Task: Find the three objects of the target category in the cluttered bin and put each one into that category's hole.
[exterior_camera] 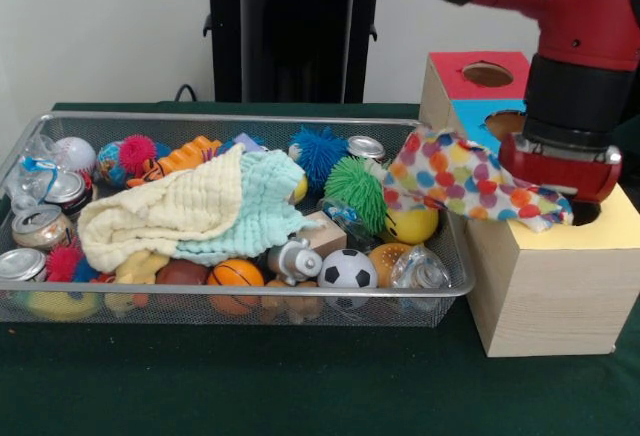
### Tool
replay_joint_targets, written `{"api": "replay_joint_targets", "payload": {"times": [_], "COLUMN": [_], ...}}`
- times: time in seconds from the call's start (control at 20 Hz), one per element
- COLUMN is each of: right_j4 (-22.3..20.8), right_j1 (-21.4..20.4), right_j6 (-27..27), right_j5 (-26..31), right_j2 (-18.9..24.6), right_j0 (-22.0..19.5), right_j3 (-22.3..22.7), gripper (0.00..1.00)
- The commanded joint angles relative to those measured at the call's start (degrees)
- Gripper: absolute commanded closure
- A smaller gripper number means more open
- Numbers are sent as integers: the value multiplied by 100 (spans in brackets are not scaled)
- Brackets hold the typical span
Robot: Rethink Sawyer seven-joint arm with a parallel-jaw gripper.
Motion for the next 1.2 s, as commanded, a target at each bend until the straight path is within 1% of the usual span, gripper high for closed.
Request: {"api": "replay_joint_targets", "payload": {"times": [0.05, 0.15, 0.3, 0.5, 0.75, 0.85, 1.0, 1.1, 1.2], "right_j4": [-208, -165, -119, -85, -62, -30, 21, -42, -73], "right_j1": [593, 452, 394, 493, 887, 983, 1043, 1050, 1023], "right_j6": [1020, 1002, 987, 1008, 1079, 1126, 1198, 1131, 1047], "right_j5": [-387, -261, -124, 13, -391, -561, -664, -684, -598], "right_j2": [374, 334, 295, 253, 275, 302, 284, 231, 285], "right_j0": [-242, -202, -194, -162, -155, -181, -184, -158, -204], "right_j3": [716, 773, 769, 742, 518, 465, 436, 394, 389], "gripper": [100, 100, 100, 100, 100, 100, 100, 100, 100]}}
